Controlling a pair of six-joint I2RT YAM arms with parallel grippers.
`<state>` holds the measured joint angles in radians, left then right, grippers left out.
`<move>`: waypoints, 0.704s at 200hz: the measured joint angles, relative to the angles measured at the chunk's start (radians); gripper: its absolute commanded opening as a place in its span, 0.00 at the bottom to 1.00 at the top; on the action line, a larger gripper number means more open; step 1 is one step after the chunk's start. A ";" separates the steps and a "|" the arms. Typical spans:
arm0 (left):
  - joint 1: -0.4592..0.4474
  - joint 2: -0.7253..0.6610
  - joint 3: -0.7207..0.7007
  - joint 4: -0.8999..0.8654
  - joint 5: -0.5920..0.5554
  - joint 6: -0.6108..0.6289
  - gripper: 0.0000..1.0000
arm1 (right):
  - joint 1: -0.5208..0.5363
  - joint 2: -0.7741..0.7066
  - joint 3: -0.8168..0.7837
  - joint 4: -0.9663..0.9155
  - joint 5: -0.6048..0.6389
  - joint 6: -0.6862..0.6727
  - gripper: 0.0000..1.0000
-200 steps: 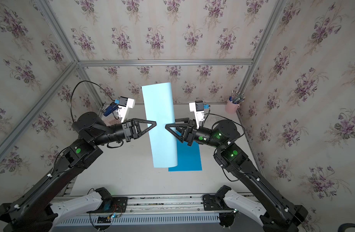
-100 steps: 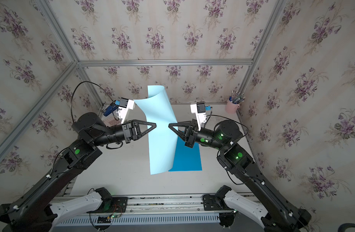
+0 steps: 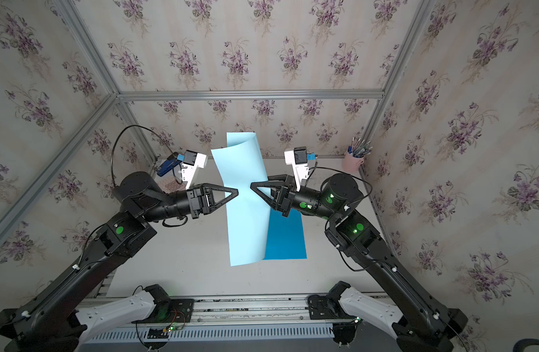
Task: Fold the rectangular paper in half along the long edge
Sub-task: Fold the paper.
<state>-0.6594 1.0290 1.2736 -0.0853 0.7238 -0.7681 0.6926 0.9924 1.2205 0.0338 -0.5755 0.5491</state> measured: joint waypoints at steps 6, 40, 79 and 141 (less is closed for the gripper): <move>0.000 -0.002 -0.001 0.000 0.000 0.000 0.00 | 0.000 0.002 0.000 0.001 0.009 0.000 0.04; 0.000 -0.012 -0.007 -0.001 -0.004 0.000 0.00 | 0.001 -0.002 0.000 0.022 0.021 -0.003 0.16; 0.000 -0.016 -0.019 -0.002 0.004 0.000 0.00 | -0.002 0.009 0.032 0.034 0.063 -0.019 0.12; -0.001 -0.015 -0.025 -0.002 0.008 -0.003 0.00 | -0.025 0.035 0.072 0.050 0.092 -0.033 0.30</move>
<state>-0.6601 1.0142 1.2484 -0.0868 0.7319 -0.7708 0.6674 1.0275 1.2926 0.0841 -0.4839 0.5159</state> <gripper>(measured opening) 0.050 0.291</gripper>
